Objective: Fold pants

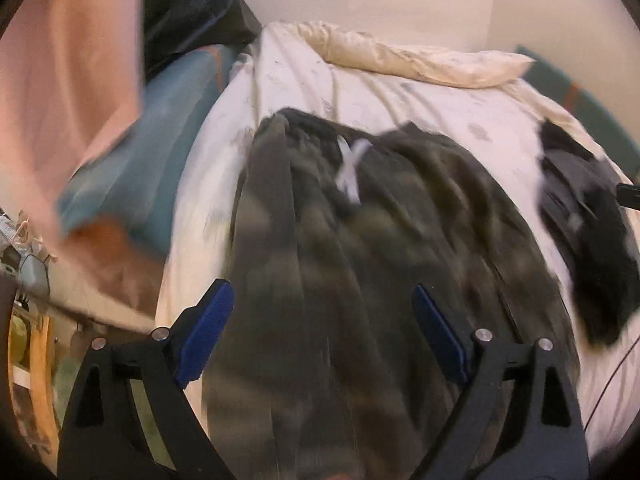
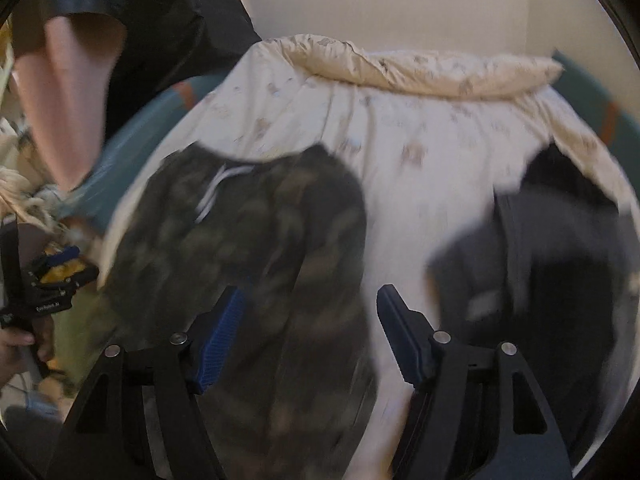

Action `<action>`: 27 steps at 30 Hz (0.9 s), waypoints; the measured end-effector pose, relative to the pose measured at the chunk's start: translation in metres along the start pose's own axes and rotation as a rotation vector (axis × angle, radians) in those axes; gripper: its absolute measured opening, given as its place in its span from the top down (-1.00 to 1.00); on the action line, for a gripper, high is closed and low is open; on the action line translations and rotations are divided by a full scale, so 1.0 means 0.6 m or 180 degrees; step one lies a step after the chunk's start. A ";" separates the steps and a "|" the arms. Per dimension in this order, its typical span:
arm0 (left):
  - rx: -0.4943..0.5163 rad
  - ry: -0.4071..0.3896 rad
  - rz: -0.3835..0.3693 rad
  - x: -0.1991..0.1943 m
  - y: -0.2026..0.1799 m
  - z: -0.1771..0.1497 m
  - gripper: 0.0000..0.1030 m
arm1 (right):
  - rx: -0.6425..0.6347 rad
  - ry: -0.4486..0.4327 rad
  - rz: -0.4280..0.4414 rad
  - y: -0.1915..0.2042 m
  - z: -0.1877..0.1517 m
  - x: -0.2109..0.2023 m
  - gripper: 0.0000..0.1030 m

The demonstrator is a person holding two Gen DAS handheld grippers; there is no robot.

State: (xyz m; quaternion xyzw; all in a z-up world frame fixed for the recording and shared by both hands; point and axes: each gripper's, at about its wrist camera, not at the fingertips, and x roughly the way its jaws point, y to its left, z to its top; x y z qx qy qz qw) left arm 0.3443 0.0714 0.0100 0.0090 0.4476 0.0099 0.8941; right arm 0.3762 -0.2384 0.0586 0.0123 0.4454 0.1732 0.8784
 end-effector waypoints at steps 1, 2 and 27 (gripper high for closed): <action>-0.0031 -0.0039 -0.0064 -0.031 -0.002 -0.037 -0.73 | 0.0105 0.0016 0.0028 -0.005 -0.041 -0.017 -0.39; -0.0078 -0.0031 -0.0119 -0.055 -0.002 -0.073 -0.76 | 0.0249 0.0058 0.0063 -0.014 -0.088 -0.030 -0.39; -0.0743 0.0381 -0.0362 -0.169 -0.001 -0.405 -0.76 | 0.0993 0.1230 -0.0531 -0.090 -0.537 -0.038 0.97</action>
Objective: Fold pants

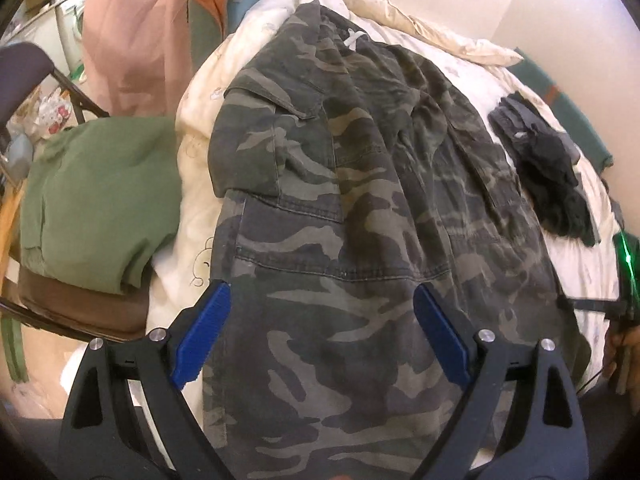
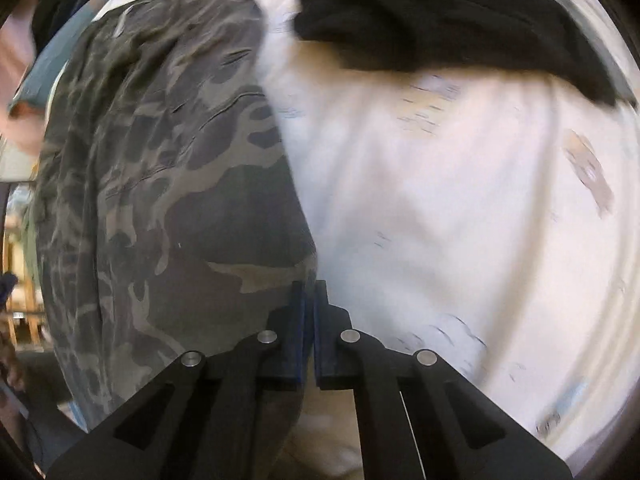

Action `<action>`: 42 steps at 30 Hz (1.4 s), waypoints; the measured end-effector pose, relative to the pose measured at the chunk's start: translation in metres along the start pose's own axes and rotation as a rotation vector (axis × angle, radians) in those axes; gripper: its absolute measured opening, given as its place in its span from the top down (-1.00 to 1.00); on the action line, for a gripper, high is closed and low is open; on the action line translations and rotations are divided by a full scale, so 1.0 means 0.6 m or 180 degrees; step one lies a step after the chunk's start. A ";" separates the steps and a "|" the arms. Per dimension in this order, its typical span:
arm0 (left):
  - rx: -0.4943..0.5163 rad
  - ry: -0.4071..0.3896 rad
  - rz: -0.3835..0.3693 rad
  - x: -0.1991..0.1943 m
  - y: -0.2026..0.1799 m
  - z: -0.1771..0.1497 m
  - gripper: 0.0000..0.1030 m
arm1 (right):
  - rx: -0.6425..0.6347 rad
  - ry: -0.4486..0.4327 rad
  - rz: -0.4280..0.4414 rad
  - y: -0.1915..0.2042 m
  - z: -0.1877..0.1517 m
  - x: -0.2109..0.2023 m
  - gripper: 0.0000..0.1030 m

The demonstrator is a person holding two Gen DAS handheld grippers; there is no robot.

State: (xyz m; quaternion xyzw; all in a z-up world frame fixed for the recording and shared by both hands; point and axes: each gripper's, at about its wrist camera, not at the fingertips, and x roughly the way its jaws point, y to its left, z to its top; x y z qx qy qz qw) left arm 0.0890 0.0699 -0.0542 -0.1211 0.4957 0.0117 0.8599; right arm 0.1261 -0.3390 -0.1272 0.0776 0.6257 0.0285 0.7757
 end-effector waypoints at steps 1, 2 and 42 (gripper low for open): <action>-0.0007 -0.0010 0.0015 0.002 0.002 0.000 -0.76 | -0.0049 -0.0048 -0.0174 0.005 -0.002 0.001 0.96; -0.0007 -0.0011 0.0040 0.004 0.003 0.002 -0.76 | -0.0113 -0.0067 -0.0290 0.013 -0.003 0.004 0.96; 0.1036 0.1207 -0.1567 0.061 -0.329 -0.208 -0.73 | 0.0358 -0.0025 0.0039 -0.087 -0.105 -0.066 0.96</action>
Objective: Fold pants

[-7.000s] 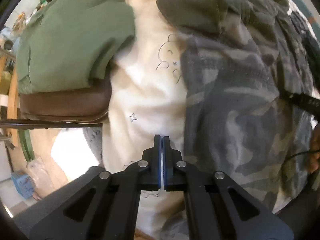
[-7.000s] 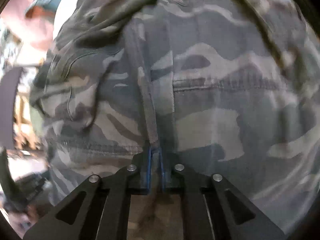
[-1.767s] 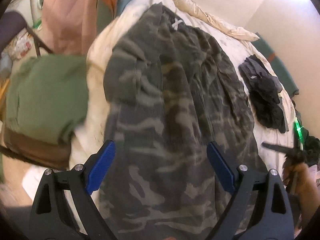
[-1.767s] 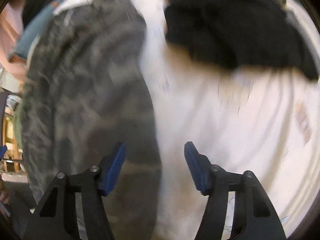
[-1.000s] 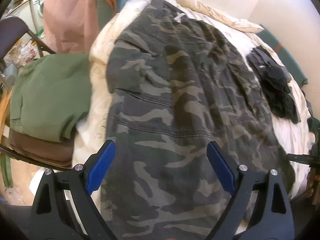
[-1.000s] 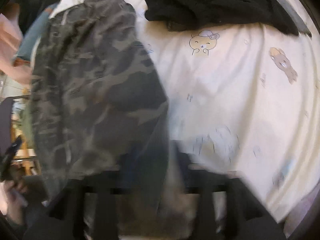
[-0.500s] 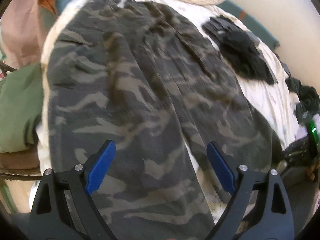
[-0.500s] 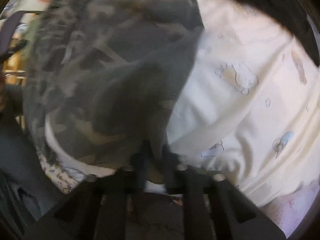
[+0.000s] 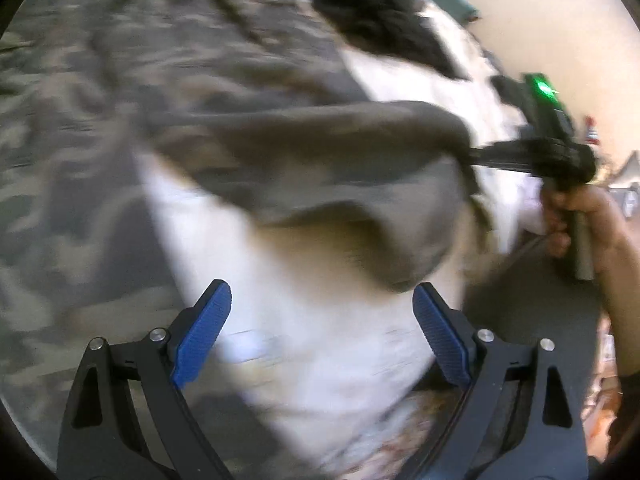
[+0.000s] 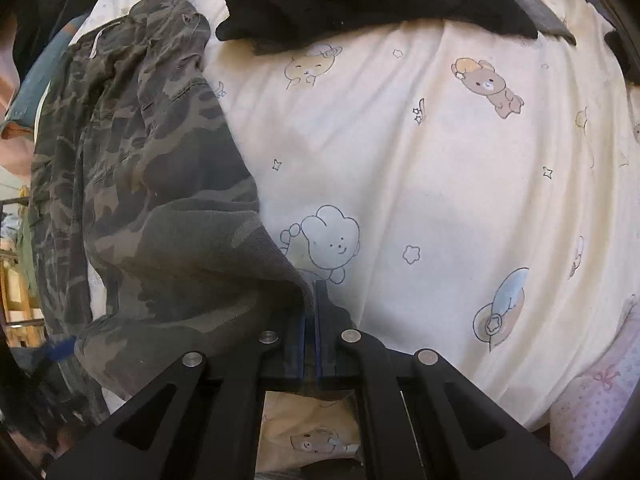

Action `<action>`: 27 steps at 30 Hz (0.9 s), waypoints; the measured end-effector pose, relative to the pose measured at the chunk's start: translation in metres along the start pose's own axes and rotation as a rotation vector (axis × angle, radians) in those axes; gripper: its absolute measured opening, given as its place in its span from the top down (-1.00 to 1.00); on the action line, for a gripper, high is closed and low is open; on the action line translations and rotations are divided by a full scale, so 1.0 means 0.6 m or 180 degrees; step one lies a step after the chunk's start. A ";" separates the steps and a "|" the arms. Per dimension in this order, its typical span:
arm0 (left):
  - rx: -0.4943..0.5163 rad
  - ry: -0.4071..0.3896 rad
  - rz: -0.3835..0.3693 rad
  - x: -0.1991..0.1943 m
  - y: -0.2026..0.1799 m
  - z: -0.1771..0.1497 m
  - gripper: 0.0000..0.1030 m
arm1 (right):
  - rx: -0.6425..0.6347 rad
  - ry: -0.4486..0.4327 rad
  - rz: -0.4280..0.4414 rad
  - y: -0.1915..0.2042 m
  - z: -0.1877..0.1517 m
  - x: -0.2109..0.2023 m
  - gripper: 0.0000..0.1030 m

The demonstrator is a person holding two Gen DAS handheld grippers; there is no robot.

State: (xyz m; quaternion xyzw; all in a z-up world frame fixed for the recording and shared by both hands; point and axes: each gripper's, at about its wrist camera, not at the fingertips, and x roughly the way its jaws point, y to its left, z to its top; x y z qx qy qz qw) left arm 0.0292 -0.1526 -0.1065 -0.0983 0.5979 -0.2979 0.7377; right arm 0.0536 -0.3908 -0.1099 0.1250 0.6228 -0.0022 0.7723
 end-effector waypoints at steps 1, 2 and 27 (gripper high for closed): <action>-0.0039 0.0039 -0.0123 0.016 -0.015 0.005 -0.72 | 0.0018 0.0002 0.0033 -0.002 0.001 -0.002 0.96; -0.0086 0.0055 -0.0236 0.028 -0.023 0.011 -0.69 | 0.0035 0.0007 0.0047 -0.003 0.000 -0.003 0.96; -0.0023 0.1092 0.0115 0.056 -0.047 -0.105 0.67 | -0.0933 0.1118 -0.0791 0.095 -0.135 0.009 0.39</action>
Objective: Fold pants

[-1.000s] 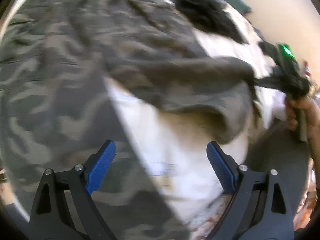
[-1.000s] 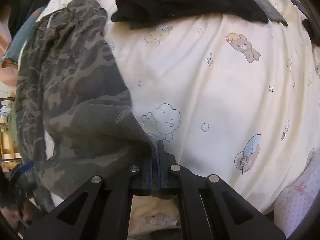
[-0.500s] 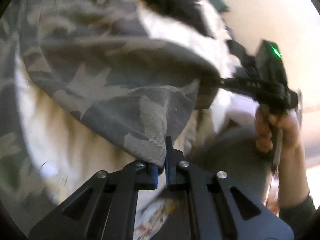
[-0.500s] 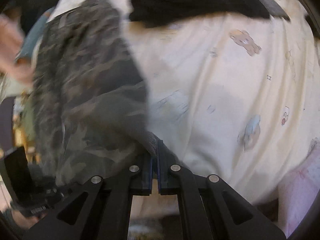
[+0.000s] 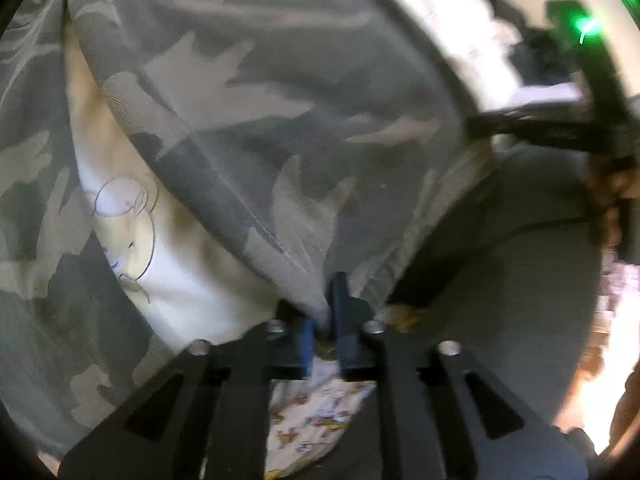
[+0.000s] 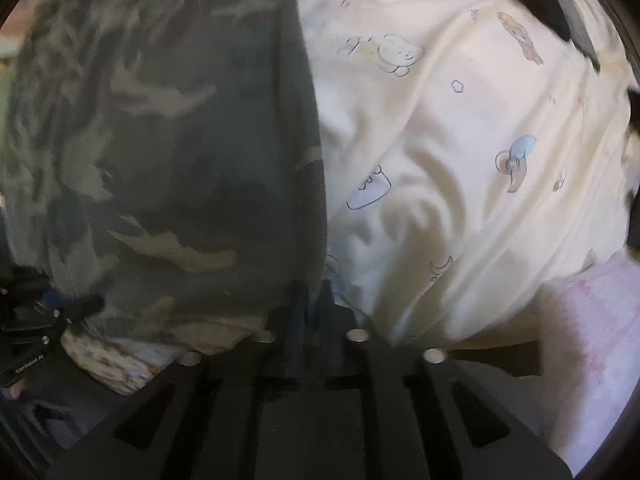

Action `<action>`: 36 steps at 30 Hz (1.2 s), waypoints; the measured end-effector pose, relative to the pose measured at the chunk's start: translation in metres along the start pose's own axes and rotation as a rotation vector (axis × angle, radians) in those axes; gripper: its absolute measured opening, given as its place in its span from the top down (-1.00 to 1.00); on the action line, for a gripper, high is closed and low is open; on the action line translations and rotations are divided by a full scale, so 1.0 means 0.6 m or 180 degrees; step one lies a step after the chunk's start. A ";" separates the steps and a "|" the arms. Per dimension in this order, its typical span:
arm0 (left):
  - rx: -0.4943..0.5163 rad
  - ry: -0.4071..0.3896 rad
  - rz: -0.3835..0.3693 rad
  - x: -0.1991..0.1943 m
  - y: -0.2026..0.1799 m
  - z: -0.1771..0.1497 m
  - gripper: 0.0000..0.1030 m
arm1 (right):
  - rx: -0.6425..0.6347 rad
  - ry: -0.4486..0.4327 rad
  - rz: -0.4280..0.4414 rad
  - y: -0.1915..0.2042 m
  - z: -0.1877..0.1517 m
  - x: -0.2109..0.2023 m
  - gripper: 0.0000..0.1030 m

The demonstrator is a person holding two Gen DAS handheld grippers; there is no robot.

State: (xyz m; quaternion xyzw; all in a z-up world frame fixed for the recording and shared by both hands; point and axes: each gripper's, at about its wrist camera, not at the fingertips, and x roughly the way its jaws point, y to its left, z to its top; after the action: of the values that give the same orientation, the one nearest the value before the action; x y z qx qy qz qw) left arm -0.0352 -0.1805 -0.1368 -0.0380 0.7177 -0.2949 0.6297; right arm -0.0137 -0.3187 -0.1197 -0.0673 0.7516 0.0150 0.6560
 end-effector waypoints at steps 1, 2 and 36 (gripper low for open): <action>0.0009 0.0004 0.0101 -0.003 0.000 -0.002 0.49 | -0.0036 0.0022 -0.0076 0.002 0.002 -0.001 0.14; 0.0030 -0.0043 0.0128 -0.014 0.000 -0.006 0.24 | -0.0063 0.0001 -0.0108 0.002 0.003 -0.007 0.13; -0.1791 -0.0827 0.1040 -0.240 0.400 -0.193 -0.51 | -0.0287 -0.0214 0.1823 0.386 0.070 0.031 -0.05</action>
State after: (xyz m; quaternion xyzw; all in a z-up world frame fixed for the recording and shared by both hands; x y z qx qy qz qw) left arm -0.0373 0.1217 -0.1193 -0.1319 0.6813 0.0266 0.7195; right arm -0.0030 -0.0860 -0.1591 0.1191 0.7164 0.2352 0.6459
